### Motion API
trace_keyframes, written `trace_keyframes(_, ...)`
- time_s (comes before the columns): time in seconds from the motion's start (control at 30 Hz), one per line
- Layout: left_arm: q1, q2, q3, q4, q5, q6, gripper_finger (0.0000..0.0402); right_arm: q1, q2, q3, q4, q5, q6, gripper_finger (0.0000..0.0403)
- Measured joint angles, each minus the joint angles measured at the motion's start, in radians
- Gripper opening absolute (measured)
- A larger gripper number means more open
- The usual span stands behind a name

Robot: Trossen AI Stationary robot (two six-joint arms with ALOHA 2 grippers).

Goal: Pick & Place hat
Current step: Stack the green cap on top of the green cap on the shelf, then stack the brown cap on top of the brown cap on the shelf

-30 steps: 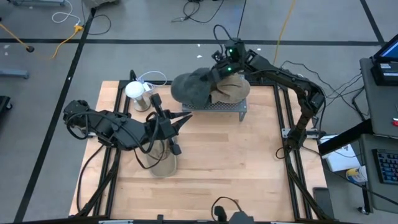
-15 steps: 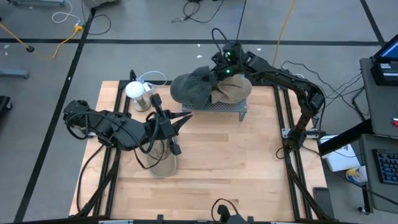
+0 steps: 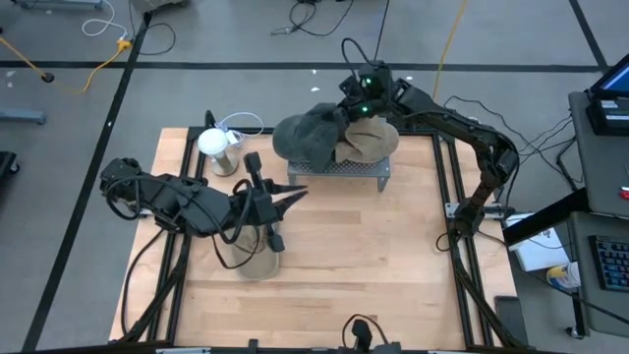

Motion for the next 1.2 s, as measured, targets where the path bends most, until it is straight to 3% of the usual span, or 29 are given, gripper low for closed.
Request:
trace_keyframes(0.13,0.006,0.0,0.0,0.0,0.072,-0.024,0.004,0.0,0.004,0.0,-0.045,0.026,-0.01,0.0034)
trace_keyframes(0.43,0.006,0.0,0.0,-0.001,0.064,-0.013,0.004,0.0,0.002,0.0,-0.037,0.026,-0.032,0.0159)
trace_keyframes(0.57,0.006,0.0,0.0,-0.004,0.064,-0.014,0.004,0.0,-0.004,0.0,-0.058,0.053,-0.027,0.0195)
trace_keyframes(0.83,0.006,0.0,0.0,-0.003,0.041,0.016,0.004,0.004,-0.062,0.0,-0.178,0.152,-0.061,0.021)
trace_keyframes(1.0,0.006,0.0,0.0,-0.026,0.002,0.011,0.004,0.008,-0.142,0.0,-0.239,0.152,-0.091,0.021)
trace_keyframes(1.2,0.006,0.0,0.0,-0.148,0.001,-0.105,0.004,0.025,-0.257,0.0,-0.39,0.153,-0.076,0.021)
